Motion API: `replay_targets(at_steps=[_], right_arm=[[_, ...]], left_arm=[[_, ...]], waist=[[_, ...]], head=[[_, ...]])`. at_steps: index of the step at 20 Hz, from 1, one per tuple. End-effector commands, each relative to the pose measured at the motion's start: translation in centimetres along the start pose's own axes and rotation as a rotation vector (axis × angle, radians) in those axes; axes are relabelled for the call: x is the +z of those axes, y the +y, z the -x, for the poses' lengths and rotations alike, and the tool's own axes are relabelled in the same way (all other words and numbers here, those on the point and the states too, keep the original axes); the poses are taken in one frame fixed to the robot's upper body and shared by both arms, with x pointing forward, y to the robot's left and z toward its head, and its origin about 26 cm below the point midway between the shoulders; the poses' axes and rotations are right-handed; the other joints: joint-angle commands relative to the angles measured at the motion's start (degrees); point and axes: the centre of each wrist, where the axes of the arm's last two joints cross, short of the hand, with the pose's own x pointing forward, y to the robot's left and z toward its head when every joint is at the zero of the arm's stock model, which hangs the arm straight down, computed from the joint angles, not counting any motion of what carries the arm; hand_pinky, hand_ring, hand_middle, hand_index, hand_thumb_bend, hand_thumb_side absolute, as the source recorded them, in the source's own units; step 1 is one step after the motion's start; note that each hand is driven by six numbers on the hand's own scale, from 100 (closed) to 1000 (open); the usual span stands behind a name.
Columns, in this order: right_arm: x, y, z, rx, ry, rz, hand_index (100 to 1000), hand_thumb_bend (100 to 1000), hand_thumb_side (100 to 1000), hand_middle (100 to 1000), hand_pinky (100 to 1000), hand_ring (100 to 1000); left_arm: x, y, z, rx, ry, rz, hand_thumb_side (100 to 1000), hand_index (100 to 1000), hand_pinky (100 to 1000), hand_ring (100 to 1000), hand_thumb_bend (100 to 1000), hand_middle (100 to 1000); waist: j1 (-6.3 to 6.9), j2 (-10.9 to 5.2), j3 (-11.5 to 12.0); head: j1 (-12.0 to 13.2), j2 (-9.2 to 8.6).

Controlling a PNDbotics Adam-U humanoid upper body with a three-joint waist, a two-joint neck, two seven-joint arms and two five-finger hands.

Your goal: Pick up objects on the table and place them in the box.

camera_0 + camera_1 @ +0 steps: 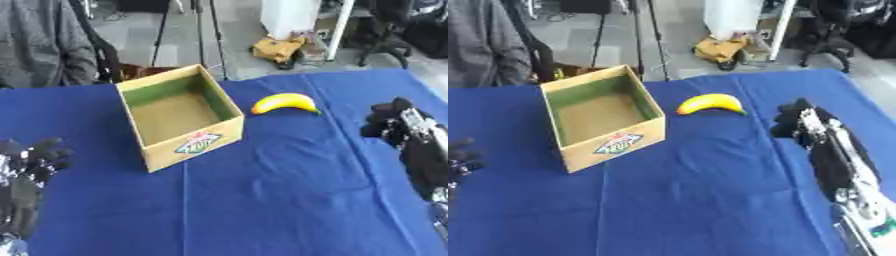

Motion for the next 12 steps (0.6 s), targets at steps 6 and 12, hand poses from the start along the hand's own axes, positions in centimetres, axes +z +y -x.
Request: replay_targets(at_steps=[6, 12], right_arm=[[-4.2, -3.3, -3.0, 0.28, -0.038, -0.092, 748, 100, 614, 614, 693, 631], [-7.9, -6.4, -4.9, 0.521, 0.021, -0.133, 766, 100, 588, 642, 705, 669]], left_arm=[[-1.0, -0.4, -1.2, -0.014, -0.034, 0.058, 982, 546, 713, 711, 248, 728], [-1.8, -1.1, -1.6, -0.005, -0.053, 0.094, 982, 546, 714, 711, 247, 729]], waist=[[-0.5, -0.08, 2.38], [-0.3, 0.95, 4.91]], head=[[-1.12, -0.31], [-2.44, -1.38]])
